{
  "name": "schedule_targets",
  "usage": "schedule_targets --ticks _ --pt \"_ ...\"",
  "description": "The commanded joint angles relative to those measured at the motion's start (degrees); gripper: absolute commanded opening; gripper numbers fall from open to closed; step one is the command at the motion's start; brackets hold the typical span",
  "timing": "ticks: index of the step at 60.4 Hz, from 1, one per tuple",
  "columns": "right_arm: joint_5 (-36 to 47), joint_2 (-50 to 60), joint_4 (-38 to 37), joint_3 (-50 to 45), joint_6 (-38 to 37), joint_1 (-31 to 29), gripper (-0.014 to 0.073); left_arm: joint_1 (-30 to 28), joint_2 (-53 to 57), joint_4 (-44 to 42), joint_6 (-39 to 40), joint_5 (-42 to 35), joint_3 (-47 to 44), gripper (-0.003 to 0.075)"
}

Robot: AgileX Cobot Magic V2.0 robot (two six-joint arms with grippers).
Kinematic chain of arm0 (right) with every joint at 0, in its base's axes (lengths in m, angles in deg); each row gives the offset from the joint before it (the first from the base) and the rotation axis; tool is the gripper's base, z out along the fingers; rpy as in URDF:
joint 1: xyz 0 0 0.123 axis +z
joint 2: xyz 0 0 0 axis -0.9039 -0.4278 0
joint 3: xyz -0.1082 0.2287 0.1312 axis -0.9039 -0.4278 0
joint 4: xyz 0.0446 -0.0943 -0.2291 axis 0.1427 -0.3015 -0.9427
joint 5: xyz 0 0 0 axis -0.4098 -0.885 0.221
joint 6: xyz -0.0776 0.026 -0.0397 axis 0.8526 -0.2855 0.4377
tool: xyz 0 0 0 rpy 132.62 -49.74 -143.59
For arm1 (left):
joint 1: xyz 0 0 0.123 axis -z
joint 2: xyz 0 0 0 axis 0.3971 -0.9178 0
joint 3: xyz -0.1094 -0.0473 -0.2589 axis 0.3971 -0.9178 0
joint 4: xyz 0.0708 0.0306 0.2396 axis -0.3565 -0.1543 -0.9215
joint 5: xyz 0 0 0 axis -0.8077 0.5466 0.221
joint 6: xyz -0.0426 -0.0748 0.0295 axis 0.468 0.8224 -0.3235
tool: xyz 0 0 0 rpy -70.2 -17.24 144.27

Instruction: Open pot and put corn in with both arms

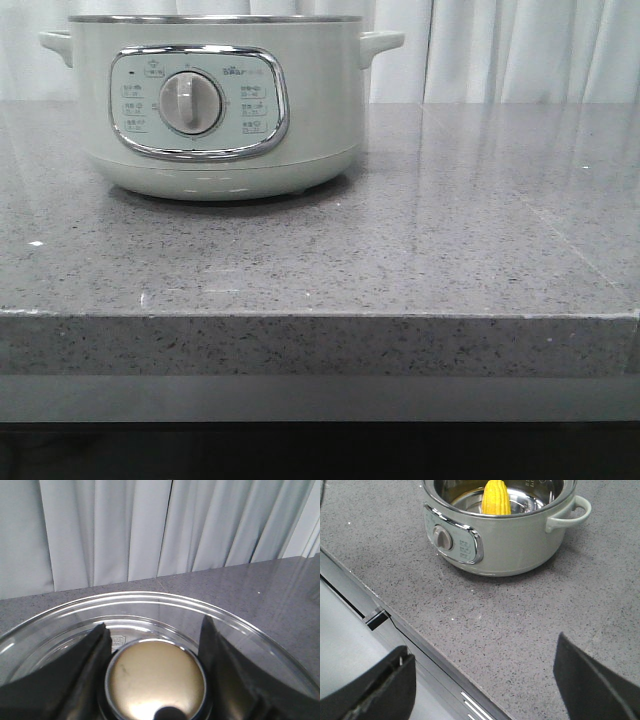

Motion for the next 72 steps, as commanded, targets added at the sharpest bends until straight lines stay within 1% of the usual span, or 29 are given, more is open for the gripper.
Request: schedule_targets --ticks 1,9,16,22,38,52,72 --pt "3.6 0.3 0.1 1.5 0.2 -0.1 0.0584 0.5 -1.6 -0.1 -0.1 -9.0 5.5 0.0228" --pt "3.6 0.3 0.1 1.5 0.2 -0.1 0.0584 0.5 -6.1 -3.6 -0.1 -9.1 9.0 0.0228" --pt "3.6 0.3 0.1 1.5 0.2 -0.1 0.0584 -0.7 -9.0 -3.1 -0.1 -8.9 10.9 0.0229" --pt "3.6 0.3 0.1 1.5 0.2 -0.1 0.0584 -1.7 -10.5 -1.9 0.0 -9.6 10.9 0.0228" --pt "3.6 0.3 0.1 1.5 0.2 -0.1 0.0584 -1.7 -14.9 -1.7 0.0 -10.5 10.9 0.0228" --pt "3.6 0.3 0.1 1.5 0.2 -0.1 0.0584 -1.7 -17.1 -1.7 0.0 -12.9 10.9 0.0228" --pt "3.6 0.3 0.1 1.5 0.2 -0.1 0.0584 -1.7 -18.5 -1.7 0.0 -12.9 10.9 0.0229"
